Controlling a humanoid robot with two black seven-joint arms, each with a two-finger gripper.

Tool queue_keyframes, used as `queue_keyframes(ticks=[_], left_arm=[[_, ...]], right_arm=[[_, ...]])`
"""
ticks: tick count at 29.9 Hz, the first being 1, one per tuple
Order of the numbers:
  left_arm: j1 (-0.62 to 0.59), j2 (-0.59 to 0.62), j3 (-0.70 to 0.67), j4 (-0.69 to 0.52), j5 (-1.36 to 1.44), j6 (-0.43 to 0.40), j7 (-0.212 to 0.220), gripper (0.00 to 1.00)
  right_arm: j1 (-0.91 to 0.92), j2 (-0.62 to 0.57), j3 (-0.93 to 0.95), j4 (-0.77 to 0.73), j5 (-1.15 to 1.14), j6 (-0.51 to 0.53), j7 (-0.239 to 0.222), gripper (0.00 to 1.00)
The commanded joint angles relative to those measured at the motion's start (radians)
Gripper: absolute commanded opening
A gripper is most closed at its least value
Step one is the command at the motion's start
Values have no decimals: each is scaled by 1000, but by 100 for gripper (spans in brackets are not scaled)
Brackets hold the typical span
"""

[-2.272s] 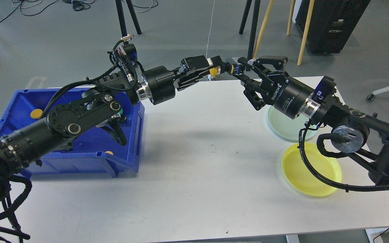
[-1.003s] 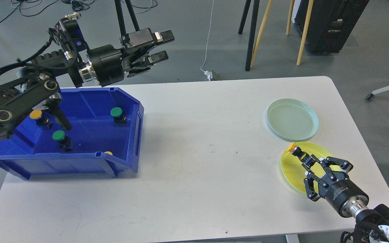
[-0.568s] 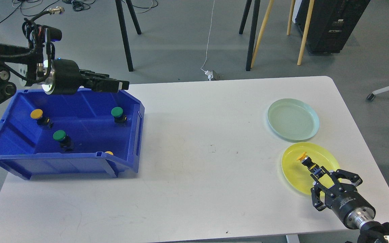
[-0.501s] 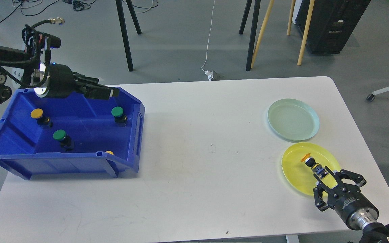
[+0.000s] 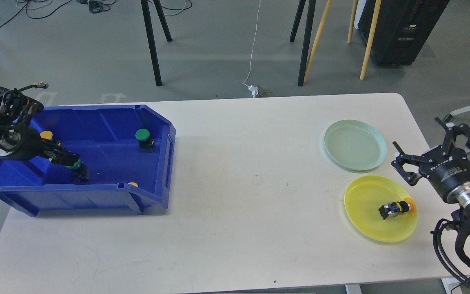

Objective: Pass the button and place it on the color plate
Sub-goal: 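Lower the left gripper into the bin and grasp a green button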

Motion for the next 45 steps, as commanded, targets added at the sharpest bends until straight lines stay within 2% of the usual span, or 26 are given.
queue_keyframes(ticks=[1, 15, 20, 24, 30, 37, 43, 45], left_arm=[[1, -24, 0, 16, -7, 0, 0, 95], [21, -63, -2, 23, -12, 0, 0, 92], [24, -97, 0, 89, -4, 0, 0, 92], [29, -99, 0, 96, -4, 0, 0, 91], [50, -100, 0, 97, -6, 0, 0, 84], [65, -110, 0, 106, -9, 0, 0, 67], [65, -119, -2, 139, -17, 9, 0, 65], [65, -126, -2, 140, -17, 12, 0, 61]], right_arm=[[85, -1, -8, -5, -3, -4, -35, 100], [73, -4, -13, -5, -7, -2, -39, 100], [72, -4, -13, -3, -7, -2, -39, 100], [72, -3, -14, -3, -7, -2, -39, 100], [66, -3, -16, -3, -6, -2, -39, 100], [58, -3, -16, -3, -7, -1, -39, 100], [40, -1, -16, -3, -7, 1, -38, 100], [30, -1, -14, -3, -7, 2, -38, 100]])
